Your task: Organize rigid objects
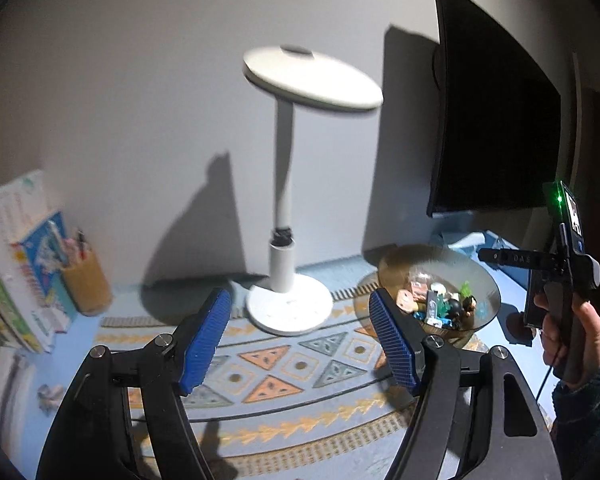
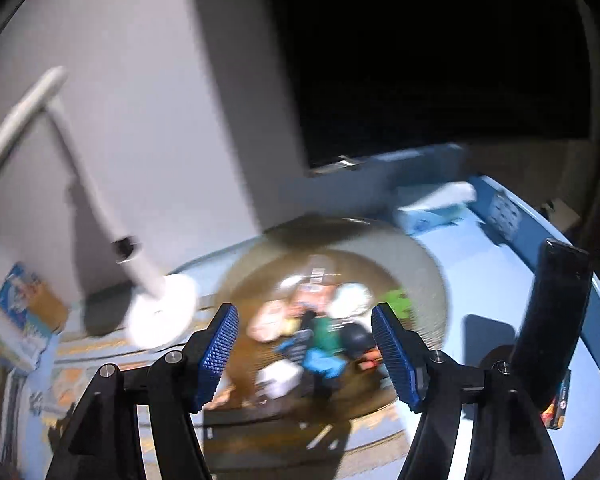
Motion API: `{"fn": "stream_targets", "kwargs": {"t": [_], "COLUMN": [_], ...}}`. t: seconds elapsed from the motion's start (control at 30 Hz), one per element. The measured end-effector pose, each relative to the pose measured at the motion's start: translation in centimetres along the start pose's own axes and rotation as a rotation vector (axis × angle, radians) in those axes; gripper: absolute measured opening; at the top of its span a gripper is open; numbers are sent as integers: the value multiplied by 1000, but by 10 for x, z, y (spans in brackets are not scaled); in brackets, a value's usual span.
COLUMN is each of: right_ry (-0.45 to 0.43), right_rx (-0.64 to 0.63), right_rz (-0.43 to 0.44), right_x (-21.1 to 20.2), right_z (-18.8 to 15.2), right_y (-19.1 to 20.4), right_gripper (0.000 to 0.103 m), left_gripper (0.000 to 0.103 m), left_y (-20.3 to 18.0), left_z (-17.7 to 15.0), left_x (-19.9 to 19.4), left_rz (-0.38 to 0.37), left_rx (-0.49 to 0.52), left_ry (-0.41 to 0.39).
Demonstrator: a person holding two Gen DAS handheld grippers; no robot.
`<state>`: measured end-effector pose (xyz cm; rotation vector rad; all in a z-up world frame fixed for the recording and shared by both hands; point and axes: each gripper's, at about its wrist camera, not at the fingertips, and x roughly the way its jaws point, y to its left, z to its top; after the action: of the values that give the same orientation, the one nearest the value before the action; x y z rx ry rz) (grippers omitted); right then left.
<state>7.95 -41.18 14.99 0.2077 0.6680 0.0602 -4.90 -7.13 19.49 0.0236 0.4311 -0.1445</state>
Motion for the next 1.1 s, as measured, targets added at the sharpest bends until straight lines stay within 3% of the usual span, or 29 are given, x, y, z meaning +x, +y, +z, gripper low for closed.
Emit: {"fn": "stream_targets", "kwargs": {"t": [0.13,0.23,0.3,0.4,0.47,0.63,0.83,1.1], "right_ry": [-42,-50,-54,-80,-81,-81,-48,-39], "right_rx": [-63,-131,-185,-252,-275,-279,-279,-296], "right_rz": [76,120,129,99,96,88,61,41], "right_x": [-34,-50,-55,-56,-52,-29,8,36], "right_z": [-10,-27,-41,-66,-83,-118,-150,-169], "right_y": [50,92,115,144,156,159,151,153], "right_gripper": [68,69,72,82,82,82,82,82], "left_gripper": [82,83,84,95,96,97,98,98], "left_y": [13,20,22,25,28,30,32,33], "left_z": [5,1,-4,-19,-32,-63,-103,-133], "left_x": [-37,-56,-61,-58,-51,-31,13,68], "left_rz": [31,38,52,64,58,113,121,140], "left_rx": [-10,-25,-34,-48,-56,-54,-59,-66], "left_ry": [-64,-83,-75,-45,-11,16,97,195]}}
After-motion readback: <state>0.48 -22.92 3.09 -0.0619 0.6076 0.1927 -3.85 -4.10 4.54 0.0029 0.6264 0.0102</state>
